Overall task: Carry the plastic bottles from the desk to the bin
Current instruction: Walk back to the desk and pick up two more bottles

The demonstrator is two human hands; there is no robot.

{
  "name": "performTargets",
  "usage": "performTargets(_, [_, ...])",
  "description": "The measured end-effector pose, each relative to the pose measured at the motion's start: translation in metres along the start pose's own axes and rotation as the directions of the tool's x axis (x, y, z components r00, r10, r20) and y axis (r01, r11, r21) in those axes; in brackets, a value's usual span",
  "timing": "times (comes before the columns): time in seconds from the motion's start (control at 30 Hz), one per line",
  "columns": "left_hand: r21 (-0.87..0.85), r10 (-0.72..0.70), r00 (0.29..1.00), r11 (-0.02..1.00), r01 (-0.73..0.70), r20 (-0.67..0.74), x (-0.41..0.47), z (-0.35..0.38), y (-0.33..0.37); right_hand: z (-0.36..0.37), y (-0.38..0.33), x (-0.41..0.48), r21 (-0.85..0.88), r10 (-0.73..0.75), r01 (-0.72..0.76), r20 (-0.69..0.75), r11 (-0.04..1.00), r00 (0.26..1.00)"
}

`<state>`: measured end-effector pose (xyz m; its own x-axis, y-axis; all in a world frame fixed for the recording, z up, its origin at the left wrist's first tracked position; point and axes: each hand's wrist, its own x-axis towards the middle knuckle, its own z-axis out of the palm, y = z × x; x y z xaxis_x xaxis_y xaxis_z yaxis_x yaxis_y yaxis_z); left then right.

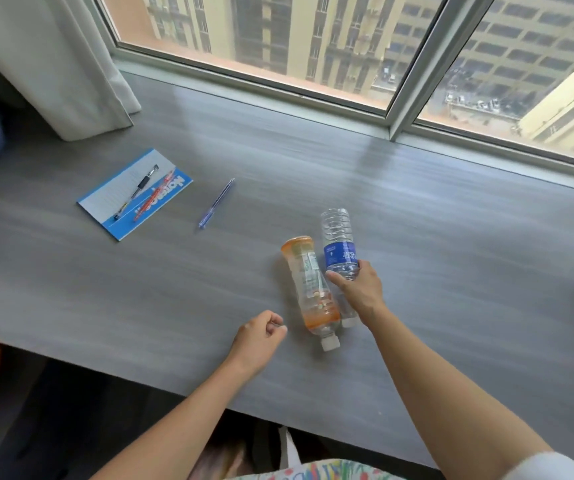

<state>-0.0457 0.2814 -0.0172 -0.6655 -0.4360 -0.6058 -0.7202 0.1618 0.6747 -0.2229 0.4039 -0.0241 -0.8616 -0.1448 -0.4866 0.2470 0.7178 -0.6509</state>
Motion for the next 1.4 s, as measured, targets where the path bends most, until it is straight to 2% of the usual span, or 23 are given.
performTargets(0.27, [-0.157,-0.152,0.987,0.975,0.158,0.049,0.017,0.009,0.036,-0.022,0.033,-0.04,0.133,0.01,-0.005,-0.041,0.991,0.999])
performTargets(0.43, [-0.096,-0.206,0.978,0.975,0.201,-0.043,0.036,0.03,0.064,-0.027,0.058,-0.064,0.219,0.096,-0.083,-0.05,0.972,0.994])
performTargets(0.67, [0.026,-0.192,0.969,0.98,0.199,-0.155,0.05,0.047,0.079,-0.032,0.073,-0.082,0.271,0.129,-0.102,-0.085,0.957,0.988])
performTargets(0.9, [-0.15,-0.114,0.993,0.983,0.108,-0.038,0.041,0.034,0.062,-0.038,0.085,-0.107,0.364,0.171,-0.124,-0.099,0.923,0.98])
performTargets(1.0, [-0.19,-0.084,0.994,0.977,0.096,0.067,0.023,0.023,0.049,-0.038,0.092,-0.123,0.407,0.209,-0.15,-0.103,0.901,0.973])
performTargets(1.1, [-0.104,-0.06,0.98,0.991,0.081,0.19,0.003,0.011,0.038,-0.038,0.102,-0.146,0.433,0.248,-0.17,-0.129,0.885,0.96])
performTargets(1.23, [0.047,-0.015,0.965,0.999,0.003,0.263,-0.02,0.003,0.031,-0.034,0.122,-0.185,0.49,0.315,-0.203,-0.158,0.848,0.936])
performTargets(1.3, [0.141,0.036,0.944,0.986,-0.087,0.329,-0.029,0.003,0.027,-0.03,0.135,-0.208,0.52,0.351,-0.219,-0.169,0.826,0.921])
performTargets(1.4, [0.237,0.113,0.875,0.939,-0.25,0.471,-0.041,0.011,0.022,-0.023,0.157,-0.247,0.55,0.391,-0.228,-0.199,0.804,0.899])
